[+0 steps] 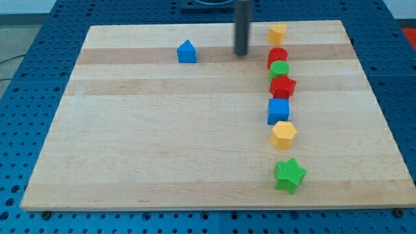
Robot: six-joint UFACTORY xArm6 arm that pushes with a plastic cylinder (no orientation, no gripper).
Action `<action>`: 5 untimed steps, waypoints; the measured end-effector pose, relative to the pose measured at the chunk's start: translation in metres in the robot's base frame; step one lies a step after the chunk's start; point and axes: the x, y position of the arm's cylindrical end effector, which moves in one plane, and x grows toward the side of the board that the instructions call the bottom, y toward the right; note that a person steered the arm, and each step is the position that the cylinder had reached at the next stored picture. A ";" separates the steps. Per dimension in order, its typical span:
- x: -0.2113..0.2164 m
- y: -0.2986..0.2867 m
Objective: Place yellow heart on top of blue triangle
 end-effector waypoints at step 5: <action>-0.044 -0.003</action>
